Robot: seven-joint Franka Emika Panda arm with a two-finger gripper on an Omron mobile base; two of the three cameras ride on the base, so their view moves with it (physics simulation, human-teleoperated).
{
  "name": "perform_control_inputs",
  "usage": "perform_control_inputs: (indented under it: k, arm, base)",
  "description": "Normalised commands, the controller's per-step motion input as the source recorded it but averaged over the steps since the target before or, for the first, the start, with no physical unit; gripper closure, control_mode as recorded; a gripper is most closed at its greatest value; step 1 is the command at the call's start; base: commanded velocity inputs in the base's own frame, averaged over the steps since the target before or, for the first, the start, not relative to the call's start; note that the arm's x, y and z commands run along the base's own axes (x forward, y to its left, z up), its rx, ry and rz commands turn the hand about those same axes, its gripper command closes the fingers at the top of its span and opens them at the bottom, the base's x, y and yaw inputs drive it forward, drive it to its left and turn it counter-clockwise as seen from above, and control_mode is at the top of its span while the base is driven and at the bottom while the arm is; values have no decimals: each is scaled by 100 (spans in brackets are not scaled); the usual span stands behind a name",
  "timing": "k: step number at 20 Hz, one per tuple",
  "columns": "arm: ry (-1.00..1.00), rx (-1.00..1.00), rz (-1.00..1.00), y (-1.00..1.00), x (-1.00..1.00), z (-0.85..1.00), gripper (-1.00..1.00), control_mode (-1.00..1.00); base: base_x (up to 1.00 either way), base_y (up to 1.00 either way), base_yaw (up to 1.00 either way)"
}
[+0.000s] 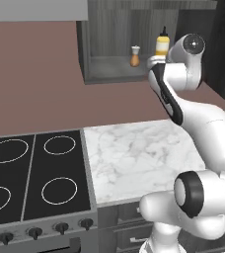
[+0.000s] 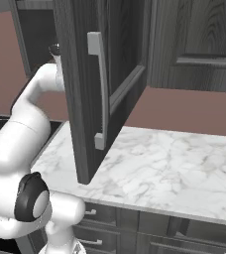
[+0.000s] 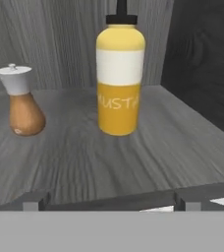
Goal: Take 2 condiments from the cabinet and move them on the counter near the stove.Make sure the condiments are lined up with each other, next to each other.
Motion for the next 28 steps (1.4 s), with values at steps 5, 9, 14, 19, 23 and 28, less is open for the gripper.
perform_control_inputs:
  k: [5,9,14,19,23,28]
  arm:
    - [3,0,-3,-20,52,0,-100,-100]
    - [0,0,-2,-6,49,0,-100,-100]
    - [0,0,-1,0,36,0,-100,-100]
    - [0,0,-1,-1,26,0,-100,-100]
    - [0,0,0,-3,23,0,-100,-100]
    - [0,0,0,-8,19,0,-100,-100]
  base:
    - [0,0,0]
    - [0,0,0]
    - [0,0,0]
    - [0,0,0]
    - [0,0,0]
    - [0,0,0]
